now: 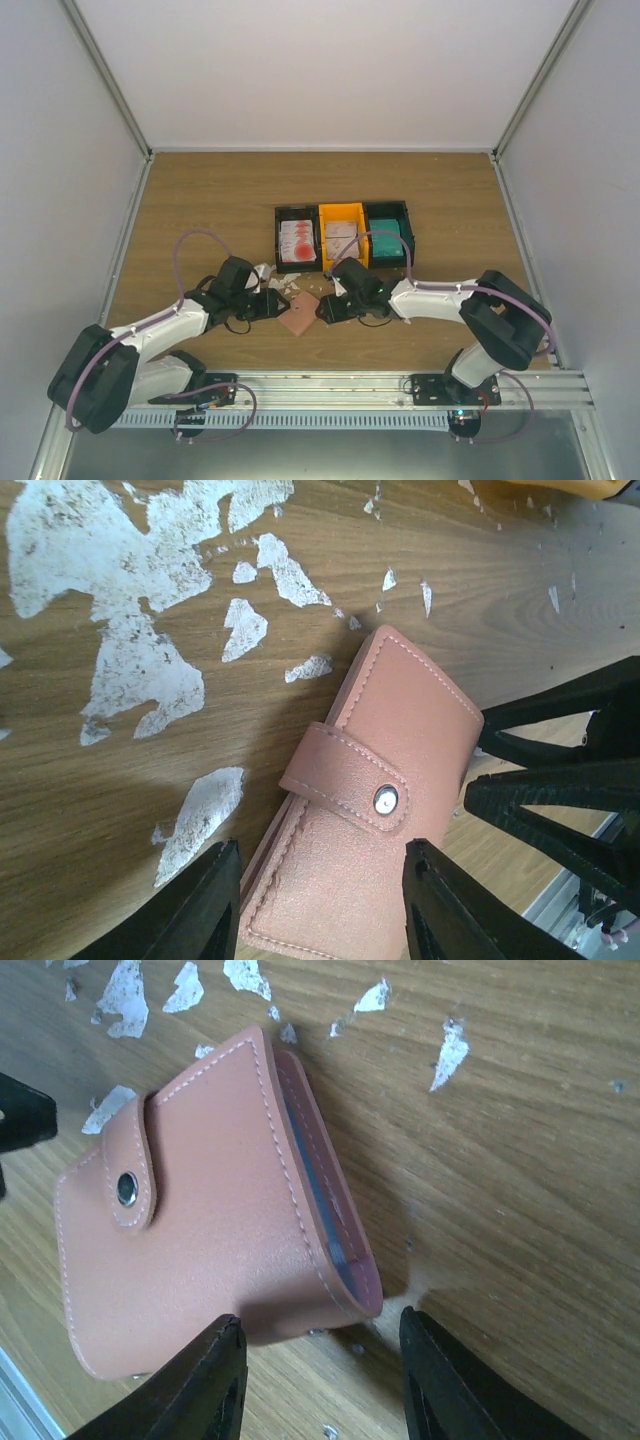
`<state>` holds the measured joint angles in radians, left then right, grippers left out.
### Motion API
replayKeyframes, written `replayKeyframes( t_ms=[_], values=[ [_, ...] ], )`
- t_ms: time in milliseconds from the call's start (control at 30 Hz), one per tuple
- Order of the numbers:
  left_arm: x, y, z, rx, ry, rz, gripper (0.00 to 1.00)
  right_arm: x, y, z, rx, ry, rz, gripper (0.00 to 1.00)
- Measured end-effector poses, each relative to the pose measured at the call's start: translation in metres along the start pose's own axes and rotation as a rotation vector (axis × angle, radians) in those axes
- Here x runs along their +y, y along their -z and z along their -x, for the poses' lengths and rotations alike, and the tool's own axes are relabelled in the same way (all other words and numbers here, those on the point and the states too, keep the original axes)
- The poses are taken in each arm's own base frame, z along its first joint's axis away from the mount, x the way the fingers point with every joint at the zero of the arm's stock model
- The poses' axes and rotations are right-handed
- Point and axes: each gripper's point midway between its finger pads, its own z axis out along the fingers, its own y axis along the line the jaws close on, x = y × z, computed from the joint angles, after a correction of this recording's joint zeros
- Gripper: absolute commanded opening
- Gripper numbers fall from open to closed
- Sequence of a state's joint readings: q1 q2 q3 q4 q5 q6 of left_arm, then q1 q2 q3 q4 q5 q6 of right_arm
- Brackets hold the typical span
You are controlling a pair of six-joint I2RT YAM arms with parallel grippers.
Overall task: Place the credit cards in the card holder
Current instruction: Move the card holder to the center of the board.
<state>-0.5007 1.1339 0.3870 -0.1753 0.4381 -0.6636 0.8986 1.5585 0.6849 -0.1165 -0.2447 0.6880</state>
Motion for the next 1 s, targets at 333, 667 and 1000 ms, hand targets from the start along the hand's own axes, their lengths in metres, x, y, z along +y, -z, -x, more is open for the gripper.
replayKeyframes(
  t_ms=[333,667,1000],
  values=[
    [0.005,-0.011,-0.006,0.034,-0.002,0.01,0.32,0.002,-0.005,0.008,-0.011,0.001,-0.002,0.46],
    [0.012,-0.019,-0.011,0.056,-0.013,0.043,0.27,-0.004,-0.003,0.028,-0.058,0.077,-0.092,0.5],
    [0.01,-0.022,-0.009,0.047,-0.032,0.044,0.3,-0.004,-0.01,0.025,-0.01,0.191,-0.094,0.23]
  ],
)
